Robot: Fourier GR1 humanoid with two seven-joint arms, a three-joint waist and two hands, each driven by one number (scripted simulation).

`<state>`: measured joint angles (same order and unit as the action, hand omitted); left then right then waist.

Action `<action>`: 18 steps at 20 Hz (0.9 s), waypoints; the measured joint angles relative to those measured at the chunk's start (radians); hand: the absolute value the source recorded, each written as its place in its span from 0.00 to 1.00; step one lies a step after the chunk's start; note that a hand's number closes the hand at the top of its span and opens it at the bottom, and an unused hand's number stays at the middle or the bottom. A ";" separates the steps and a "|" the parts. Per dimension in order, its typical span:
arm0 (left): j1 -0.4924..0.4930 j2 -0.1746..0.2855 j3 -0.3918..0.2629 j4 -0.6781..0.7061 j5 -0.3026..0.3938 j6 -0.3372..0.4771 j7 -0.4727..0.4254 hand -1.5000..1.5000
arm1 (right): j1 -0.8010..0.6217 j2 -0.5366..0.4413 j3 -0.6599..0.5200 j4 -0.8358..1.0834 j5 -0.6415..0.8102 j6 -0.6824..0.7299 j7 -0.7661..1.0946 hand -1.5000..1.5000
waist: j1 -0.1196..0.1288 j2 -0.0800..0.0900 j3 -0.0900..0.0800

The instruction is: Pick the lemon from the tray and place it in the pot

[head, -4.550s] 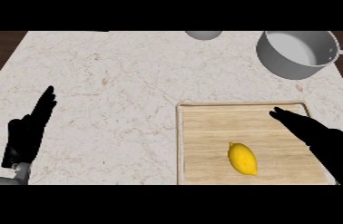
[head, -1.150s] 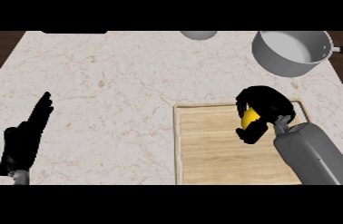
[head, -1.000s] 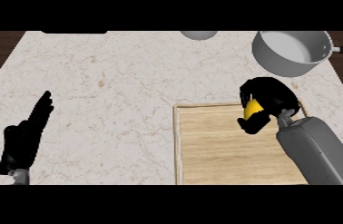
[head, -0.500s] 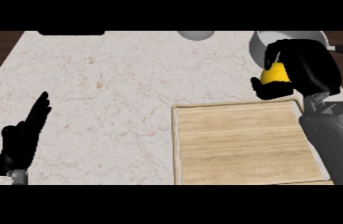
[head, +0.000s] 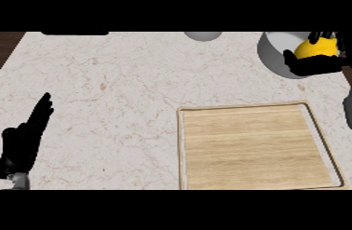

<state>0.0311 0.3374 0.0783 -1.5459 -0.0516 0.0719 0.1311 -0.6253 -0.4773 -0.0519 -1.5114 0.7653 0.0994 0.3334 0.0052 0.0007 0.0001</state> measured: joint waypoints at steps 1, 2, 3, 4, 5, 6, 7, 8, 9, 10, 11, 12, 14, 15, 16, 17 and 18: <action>-0.011 0.003 0.005 0.008 -0.001 -0.003 0.004 0.50 | -0.024 -0.013 -0.024 0.038 -0.010 -0.003 -0.023 1.00 | 0.001 0.001 0.000; -0.016 -0.004 0.000 0.012 -0.009 0.000 0.003 0.50 | -0.047 -0.016 -0.041 0.091 -0.012 -0.020 -0.050 1.00 | 0.003 0.001 0.000; -0.011 0.000 0.006 0.011 -0.007 -0.006 -0.003 0.50 | -0.065 -0.028 -0.066 0.126 -0.025 -0.027 -0.075 1.00 | 0.005 0.002 0.000; -0.017 -0.010 0.001 0.017 -0.013 -0.002 -0.002 0.50 | -0.081 -0.031 -0.081 0.166 -0.028 -0.043 -0.099 1.00 | 0.005 0.002 0.000; -0.022 -0.014 -0.002 0.018 -0.017 -0.001 0.000 0.50 | -0.100 -0.044 -0.102 0.208 -0.038 -0.050 -0.129 1.00 | 0.006 0.002 0.000; -0.028 -0.010 0.000 0.014 -0.019 -0.004 0.007 0.50 | -0.117 -0.061 -0.122 0.251 -0.050 -0.052 -0.163 1.00 | 0.007 0.003 0.000; -0.026 -0.015 0.001 0.021 -0.023 -0.004 -0.001 0.50 | -0.143 -0.065 -0.130 0.299 -0.050 -0.060 -0.184 1.00 | 0.008 0.003 0.000; -0.030 -0.013 0.008 0.019 -0.015 -0.012 0.006 0.50 | -0.163 -0.074 -0.140 0.345 -0.052 -0.065 -0.209 1.00 | 0.009 0.003 0.000; -0.026 -0.014 0.008 0.012 -0.018 -0.012 0.004 0.50 | -0.190 -0.084 -0.149 0.403 -0.048 -0.078 -0.236 1.00 | 0.013 0.004 0.000; -0.024 -0.018 0.007 0.007 -0.018 -0.015 0.004 0.50 | -0.216 -0.096 -0.157 0.455 -0.045 -0.086 -0.261 1.00 | 0.014 0.004 0.000; -0.027 -0.019 0.008 0.014 -0.016 -0.019 0.000 0.50 | -0.235 -0.103 -0.164 0.516 -0.039 -0.105 -0.292 1.00 | 0.018 0.006 0.000; -0.028 -0.017 0.014 0.019 -0.013 -0.025 -0.006 0.50 | -0.258 -0.105 -0.165 0.571 -0.028 -0.126 -0.316 1.00 | 0.020 0.007 0.000; -0.045 -0.022 0.010 0.033 -0.021 -0.024 -0.007 0.50 | -0.306 -0.122 -0.176 0.683 -0.015 -0.157 -0.370 1.00 | 0.025 0.010 0.000; -0.044 -0.019 0.010 0.029 -0.021 -0.029 -0.007 0.50 | -0.320 -0.130 -0.185 0.737 -0.012 -0.173 -0.402 1.00 | 0.029 0.011 0.000; -0.040 -0.019 0.010 0.030 -0.018 -0.035 -0.011 0.50 | -0.350 -0.138 -0.191 0.788 -0.009 -0.181 -0.420 1.00 | 0.034 0.013 0.001; -0.035 -0.017 0.011 0.023 -0.017 -0.040 -0.015 0.50 | -0.366 -0.144 -0.195 0.836 -0.003 -0.196 -0.445 1.00 | 0.037 0.013 0.001; -0.042 -0.024 0.004 0.020 -0.023 -0.035 -0.007 0.50 | -0.385 -0.154 -0.201 0.882 0.001 -0.206 -0.465 1.00 | 0.041 0.015 0.001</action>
<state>-0.0105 0.3129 0.0826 -1.5262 -0.0750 0.0374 0.1244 -1.0102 -0.6308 -0.2530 -0.6291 0.7664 -0.1062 -0.1320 0.0463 0.0161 0.0012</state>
